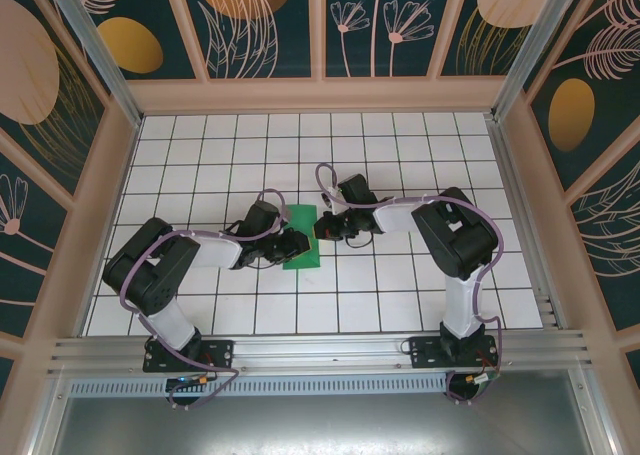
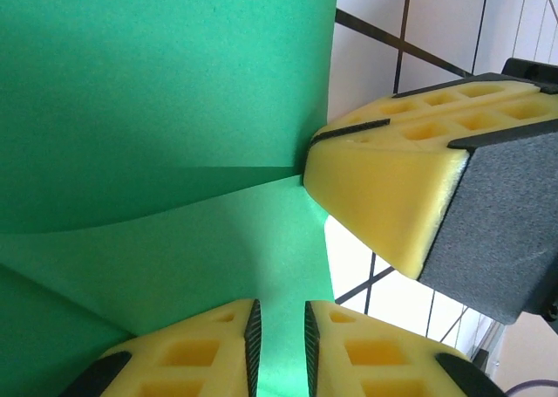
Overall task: Fold a paper plane with a square sheet of paper (pick it up from the middle)
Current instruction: Fold the triangle a second time at the center of the table.
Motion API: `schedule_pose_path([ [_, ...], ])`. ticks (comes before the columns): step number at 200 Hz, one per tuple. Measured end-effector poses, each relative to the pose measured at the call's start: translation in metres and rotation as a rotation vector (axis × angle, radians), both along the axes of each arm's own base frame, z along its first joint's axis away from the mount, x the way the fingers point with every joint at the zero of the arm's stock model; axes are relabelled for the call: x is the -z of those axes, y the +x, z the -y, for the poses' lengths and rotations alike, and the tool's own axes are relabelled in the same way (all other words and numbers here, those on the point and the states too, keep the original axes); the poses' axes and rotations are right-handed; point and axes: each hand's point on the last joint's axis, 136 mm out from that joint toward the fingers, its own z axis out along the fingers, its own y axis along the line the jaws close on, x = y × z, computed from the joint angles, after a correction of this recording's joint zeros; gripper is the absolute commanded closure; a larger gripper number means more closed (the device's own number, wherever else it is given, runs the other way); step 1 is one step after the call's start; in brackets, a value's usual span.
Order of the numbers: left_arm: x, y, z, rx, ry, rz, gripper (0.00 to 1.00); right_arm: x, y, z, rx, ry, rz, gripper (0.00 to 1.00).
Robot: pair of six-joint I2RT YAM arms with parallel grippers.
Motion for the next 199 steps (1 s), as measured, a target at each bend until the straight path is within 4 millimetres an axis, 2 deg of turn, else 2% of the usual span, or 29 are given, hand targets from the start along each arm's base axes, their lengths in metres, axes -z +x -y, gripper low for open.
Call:
schedule_pose_path([
  [21,0.001,0.001,-0.001,-0.006,0.010,-0.002,0.76,-0.001,0.001,0.000,0.002,-0.004,-0.006,0.88],
  [61,0.002,0.001,-0.001,-0.010,0.018,-0.004,0.78,-0.009,0.013,0.008,0.052,0.001,-0.002,0.84],
  [84,0.003,0.001,-0.001,-0.011,0.017,-0.006,0.78,-0.021,0.020,0.012,0.072,0.020,0.022,0.87],
  [109,0.003,0.001,-0.001,-0.012,0.018,-0.007,0.78,-0.027,0.017,0.008,0.056,0.040,0.032,0.93],
  [160,0.003,0.001,-0.001,-0.017,0.016,-0.013,0.79,-0.024,-0.001,-0.003,0.003,0.047,0.011,0.96],
  [199,0.003,0.001,-0.001,-0.017,0.016,-0.013,0.79,-0.007,-0.003,-0.002,-0.001,0.025,-0.020,0.96],
])
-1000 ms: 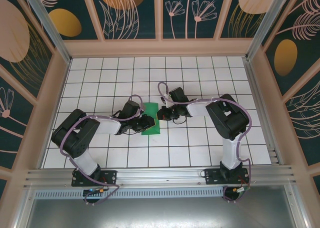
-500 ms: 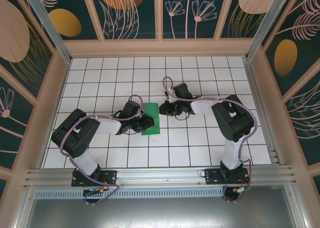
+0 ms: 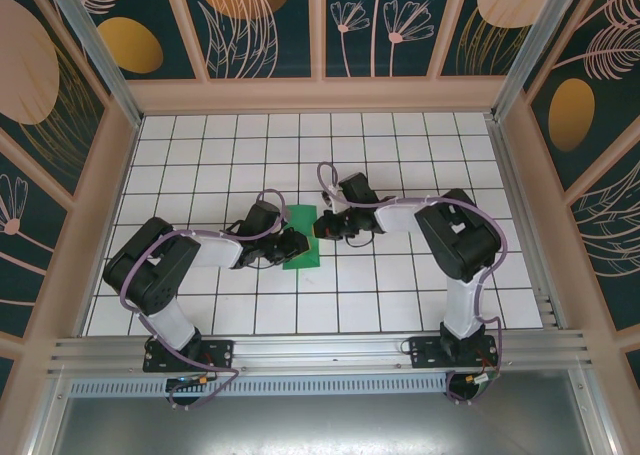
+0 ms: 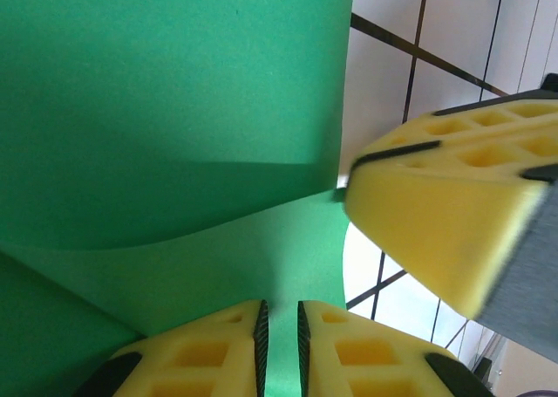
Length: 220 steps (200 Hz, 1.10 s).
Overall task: Fold a paper plane with a square sheet of paper (pick it up from the middle)
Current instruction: Fold the triangle a second time at the center of the table.
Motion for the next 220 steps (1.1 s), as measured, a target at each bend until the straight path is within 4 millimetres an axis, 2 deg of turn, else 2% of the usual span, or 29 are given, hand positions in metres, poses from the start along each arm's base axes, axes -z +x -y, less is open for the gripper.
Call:
schedule_pose_path([
  [28,0.000,0.000,0.000,-0.003,-0.001,-0.003,0.79,0.008,0.000,0.000,-0.003,-0.012,-0.013,0.97],
  [96,-0.009,0.003,-0.004,-0.018,0.015,0.021,0.76,0.008,0.001,-0.001,-0.020,-0.018,0.002,0.98],
  [125,-0.024,0.019,-0.003,-0.049,0.029,0.082,0.77,0.009,0.001,-0.001,-0.033,-0.022,0.013,0.98],
  [156,-0.030,0.033,-0.004,-0.082,0.055,0.119,0.79,0.009,0.001,-0.001,-0.035,-0.023,0.016,0.99],
  [175,-0.025,0.037,-0.007,-0.097,0.083,0.113,0.82,0.009,0.001,-0.001,-0.037,-0.023,0.018,0.99],
  [220,-0.001,0.030,-0.016,-0.109,0.150,0.054,0.83,0.009,0.001,-0.001,-0.039,-0.024,0.018,0.99],
])
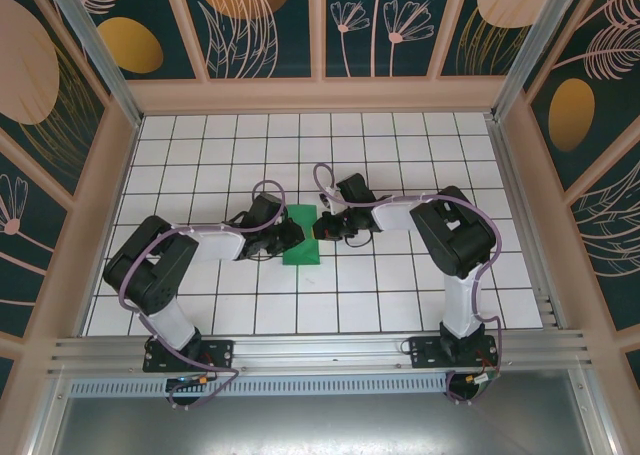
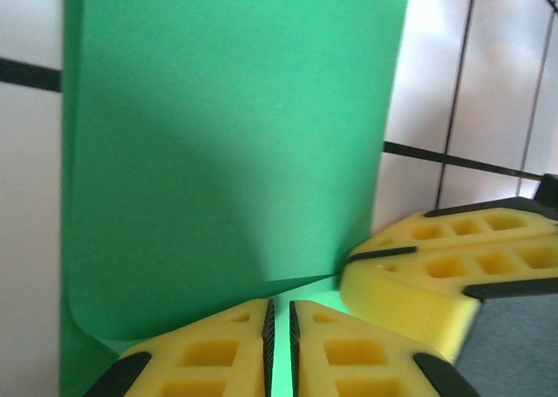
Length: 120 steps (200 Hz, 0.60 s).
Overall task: Fold a paper plane with a square sheet of paper (pick it up from the middle)
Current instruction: Fold the triangle a second time at the center of the table.
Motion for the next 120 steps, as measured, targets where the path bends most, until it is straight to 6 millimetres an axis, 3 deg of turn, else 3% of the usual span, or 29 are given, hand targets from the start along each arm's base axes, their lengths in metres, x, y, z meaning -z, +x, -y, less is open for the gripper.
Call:
schedule_pose_path([
  [90,0.003,0.006,-0.014,-0.040,0.015,-0.008,0.81,0.002,0.000,0.000,-0.029,-0.017,0.028,1.00],
  [120,0.003,0.014,-0.031,-0.075,0.041,-0.004,0.80,0.002,0.000,0.000,-0.036,-0.021,0.037,1.00],
])
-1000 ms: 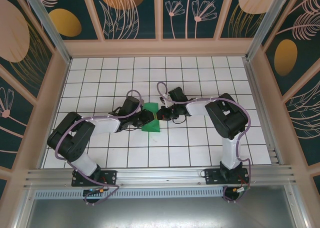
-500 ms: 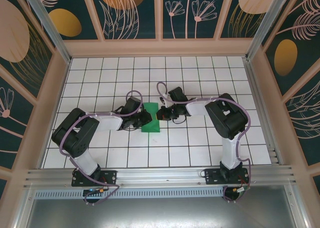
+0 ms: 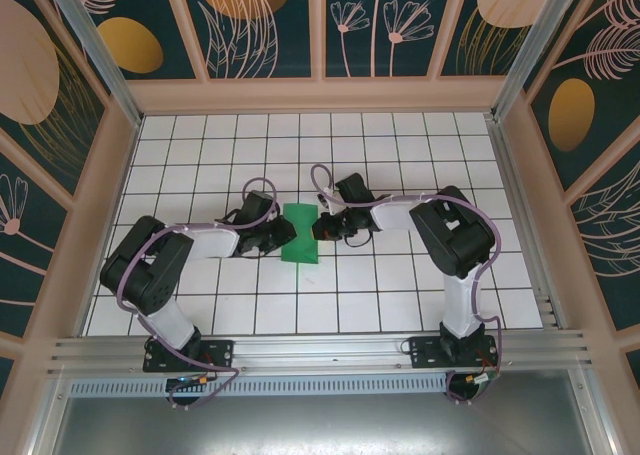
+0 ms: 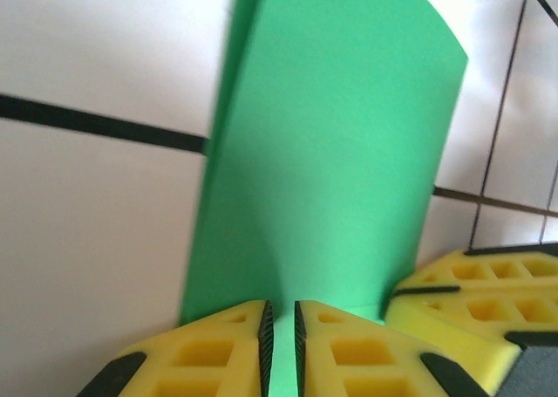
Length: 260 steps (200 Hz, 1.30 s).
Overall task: Fold a paper plane with a square sheet of paper (pick it up from the middle)
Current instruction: Fold the triangle a second time at the center of the table.
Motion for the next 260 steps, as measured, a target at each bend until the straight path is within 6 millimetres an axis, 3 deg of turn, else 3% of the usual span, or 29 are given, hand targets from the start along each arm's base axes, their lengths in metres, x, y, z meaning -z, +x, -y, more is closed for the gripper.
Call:
schedule_pose_path([
  [38,-0.001,0.007,-0.028,-0.046,0.089,0.016,0.79,0.000,0.000,0.000,-0.007,0.000,0.007,1.00],
  [58,-0.006,0.007,-0.033,-0.041,0.103,0.032,0.79,0.000,0.000,0.000,-0.009,0.000,0.009,1.00],
  [96,-0.038,0.007,-0.016,0.014,-0.019,0.115,0.84,-0.001,0.000,0.000,-0.009,-0.002,0.006,1.00],
  [114,-0.043,0.006,-0.005,0.049,-0.068,0.126,0.89,-0.001,0.000,-0.001,-0.010,-0.003,0.006,1.00],
  [158,-0.021,-0.009,0.019,0.134,-0.098,0.066,0.97,-0.001,0.000,-0.001,-0.011,-0.006,0.001,1.00],
  [188,-0.001,-0.017,0.021,0.150,-0.079,0.009,0.99,-0.003,0.001,-0.002,-0.010,-0.009,-0.004,0.99],
  [219,0.000,-0.018,0.021,0.144,-0.081,0.003,1.00,-0.005,0.001,-0.002,0.005,-0.009,-0.016,0.96],
  [260,0.002,-0.018,0.020,0.132,-0.094,0.009,1.00,-0.041,-0.005,-0.004,0.039,0.034,0.012,0.95],
])
